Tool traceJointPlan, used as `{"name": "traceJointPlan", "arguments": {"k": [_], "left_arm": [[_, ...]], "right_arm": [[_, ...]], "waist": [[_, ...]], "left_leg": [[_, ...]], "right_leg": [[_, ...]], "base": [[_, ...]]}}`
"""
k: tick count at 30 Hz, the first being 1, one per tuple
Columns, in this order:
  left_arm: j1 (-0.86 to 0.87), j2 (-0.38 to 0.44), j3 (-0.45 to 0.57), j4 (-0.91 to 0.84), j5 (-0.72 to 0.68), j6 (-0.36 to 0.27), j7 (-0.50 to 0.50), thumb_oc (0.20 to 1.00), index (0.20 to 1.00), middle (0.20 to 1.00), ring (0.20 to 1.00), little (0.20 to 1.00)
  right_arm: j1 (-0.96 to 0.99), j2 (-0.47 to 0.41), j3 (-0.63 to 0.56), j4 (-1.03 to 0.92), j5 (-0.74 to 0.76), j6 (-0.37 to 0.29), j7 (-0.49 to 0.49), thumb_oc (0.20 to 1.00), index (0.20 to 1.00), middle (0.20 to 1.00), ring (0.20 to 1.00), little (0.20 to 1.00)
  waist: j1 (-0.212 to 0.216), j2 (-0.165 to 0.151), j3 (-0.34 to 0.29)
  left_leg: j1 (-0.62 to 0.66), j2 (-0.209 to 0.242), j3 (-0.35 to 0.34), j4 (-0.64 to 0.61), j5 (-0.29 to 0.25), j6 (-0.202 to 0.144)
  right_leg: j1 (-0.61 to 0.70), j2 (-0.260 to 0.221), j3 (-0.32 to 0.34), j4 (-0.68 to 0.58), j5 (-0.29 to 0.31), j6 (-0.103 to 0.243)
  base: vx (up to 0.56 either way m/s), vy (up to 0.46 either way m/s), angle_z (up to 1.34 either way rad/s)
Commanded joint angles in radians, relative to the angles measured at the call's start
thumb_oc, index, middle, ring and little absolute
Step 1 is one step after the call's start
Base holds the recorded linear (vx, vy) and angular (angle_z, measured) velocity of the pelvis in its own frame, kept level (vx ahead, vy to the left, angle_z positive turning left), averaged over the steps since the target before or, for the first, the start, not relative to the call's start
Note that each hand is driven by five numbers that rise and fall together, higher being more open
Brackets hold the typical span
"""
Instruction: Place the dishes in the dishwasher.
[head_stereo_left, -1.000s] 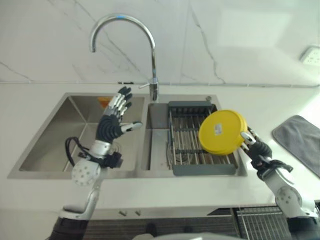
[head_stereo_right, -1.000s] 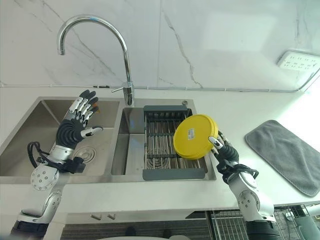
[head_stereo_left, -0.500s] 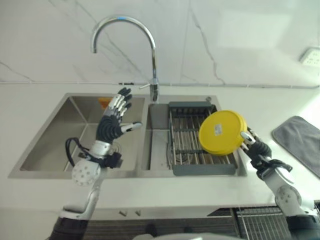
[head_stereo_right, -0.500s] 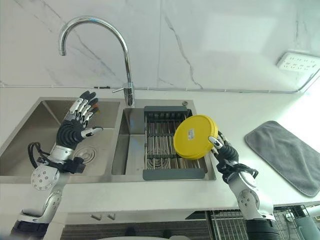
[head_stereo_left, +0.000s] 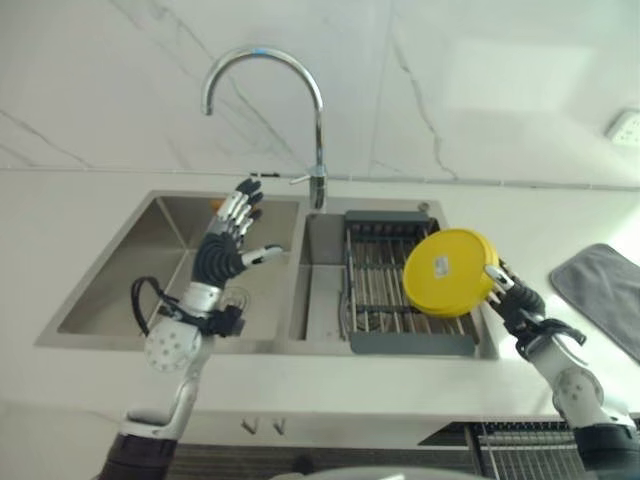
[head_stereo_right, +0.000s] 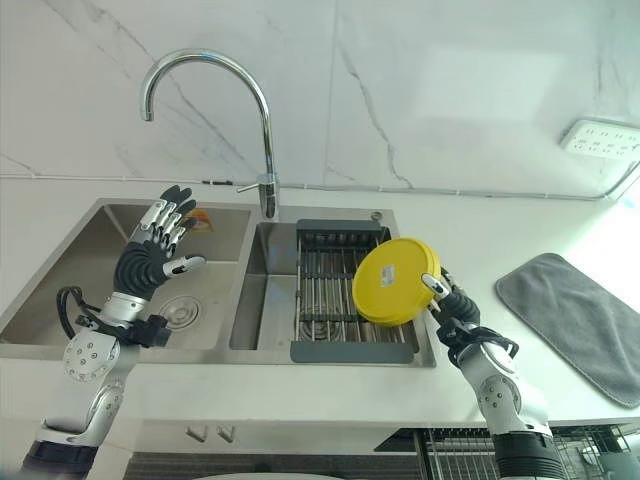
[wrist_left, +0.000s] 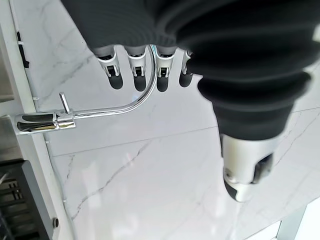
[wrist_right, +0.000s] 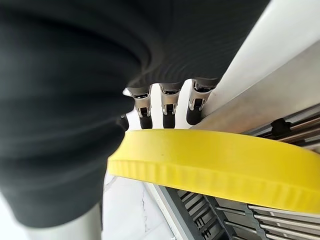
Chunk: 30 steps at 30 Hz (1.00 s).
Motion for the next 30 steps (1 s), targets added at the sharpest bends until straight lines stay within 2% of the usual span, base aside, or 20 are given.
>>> {"name": "traceJointPlan", "arguments": {"k": [1, 20, 30], "left_arm": [[-0.084, 0.024, -0.019, 0.004, 0.013, -0.03, 0.004, 1.0, 1.0, 1.0, 1.0, 1.0], [-0.093, 0.028, -0.036, 0.001, 0.012, -0.011, 0.004, 1.0, 1.0, 1.0, 1.0, 1.0], [-0.109, 0.035, -0.053, 0.003, 0.015, -0.001, 0.013, 1.0, 1.0, 1.0, 1.0, 1.0]], "right_arm": [[-0.127, 0.01, 0.025, 0.038, 0.044, -0.016, 0.029, 1.0, 1.0, 1.0, 1.0, 1.0], [-0.17, -0.01, 0.059, 0.112, 0.02, 0.006, 0.035, 1.0, 1.0, 1.0, 1.0, 1.0], [-0.205, -0.05, 0.094, 0.201, -0.027, 0.06, 0.069, 1.0, 1.0, 1.0, 1.0, 1.0]], "waist": [[0.049, 0.004, 0.001], [0.066, 0.006, 0.003], [0.079, 0.003, 0.008]], "left_leg": [[0.066, 0.036, 0.012, 0.007, -0.121, -0.03], [0.071, 0.035, 0.001, 0.007, -0.123, -0.031], [0.073, 0.033, -0.004, 0.007, -0.123, -0.033]], "right_leg": [[0.011, -0.013, -0.069, 0.007, -0.056, 0.044], [0.021, -0.01, -0.078, 0.007, -0.063, 0.038], [0.027, -0.012, -0.087, 0.007, -0.064, 0.037]], "base": [[0.02, -0.004, 0.05], [0.0, 0.0, 0.0], [0.0, 0.0, 0.0]]}}
